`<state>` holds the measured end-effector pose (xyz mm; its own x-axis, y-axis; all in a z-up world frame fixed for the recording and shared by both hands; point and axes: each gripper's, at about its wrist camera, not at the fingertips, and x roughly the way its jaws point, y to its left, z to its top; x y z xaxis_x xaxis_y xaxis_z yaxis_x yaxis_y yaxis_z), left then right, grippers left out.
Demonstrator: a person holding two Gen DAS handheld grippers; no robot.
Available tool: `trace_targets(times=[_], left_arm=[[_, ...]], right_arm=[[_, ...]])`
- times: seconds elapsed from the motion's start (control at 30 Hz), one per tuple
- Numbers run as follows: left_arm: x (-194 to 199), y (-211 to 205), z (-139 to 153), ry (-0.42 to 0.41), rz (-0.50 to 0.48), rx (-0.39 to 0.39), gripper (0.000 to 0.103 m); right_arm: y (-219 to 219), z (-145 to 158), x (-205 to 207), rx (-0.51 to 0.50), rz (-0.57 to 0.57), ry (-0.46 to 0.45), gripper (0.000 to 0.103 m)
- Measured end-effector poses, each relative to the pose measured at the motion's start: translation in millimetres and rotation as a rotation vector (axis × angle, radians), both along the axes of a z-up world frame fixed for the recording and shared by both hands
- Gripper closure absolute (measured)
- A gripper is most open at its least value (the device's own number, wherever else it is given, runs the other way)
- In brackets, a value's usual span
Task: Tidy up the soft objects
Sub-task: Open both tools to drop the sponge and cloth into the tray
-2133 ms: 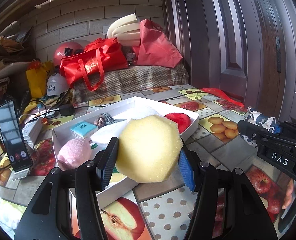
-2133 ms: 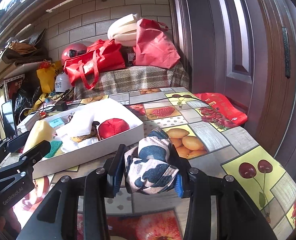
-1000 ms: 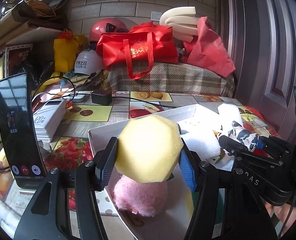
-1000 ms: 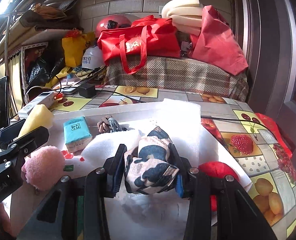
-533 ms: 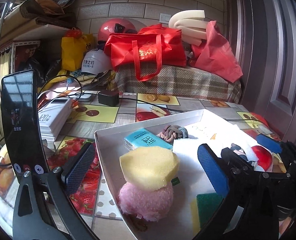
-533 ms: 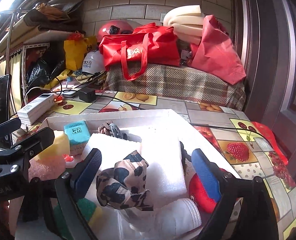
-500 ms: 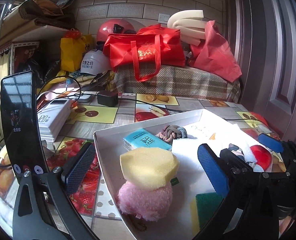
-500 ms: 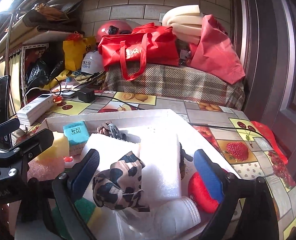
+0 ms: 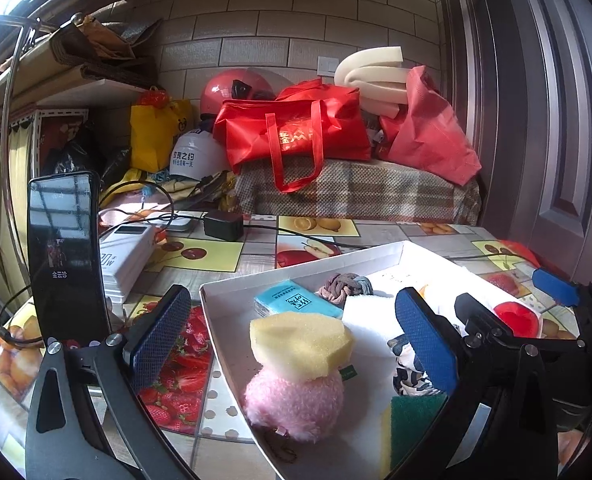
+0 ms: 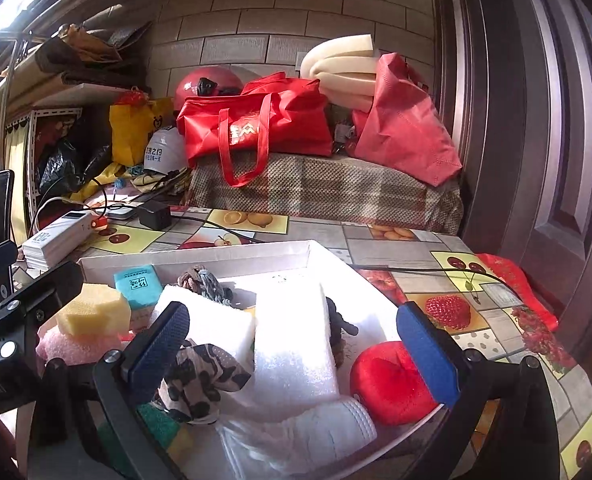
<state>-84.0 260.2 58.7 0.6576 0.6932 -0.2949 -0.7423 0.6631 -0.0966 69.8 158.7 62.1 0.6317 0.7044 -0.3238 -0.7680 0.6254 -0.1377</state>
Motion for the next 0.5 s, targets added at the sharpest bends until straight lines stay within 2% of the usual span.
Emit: trace_targets(times=[0.13,0.5], left_arm=[[-3.9,-5.6,-0.7,0.012,0.003,-0.001,0.000],[-18.6,-30.8,-3.2,0.037,-0.004,0.002,0.000]], right_arm=[[-17.3,2.3,4.4,0.062,-0.068,0.022,0.000],[-44.8,1.2,-12.2,0.058,-0.080,0.033,0.000]])
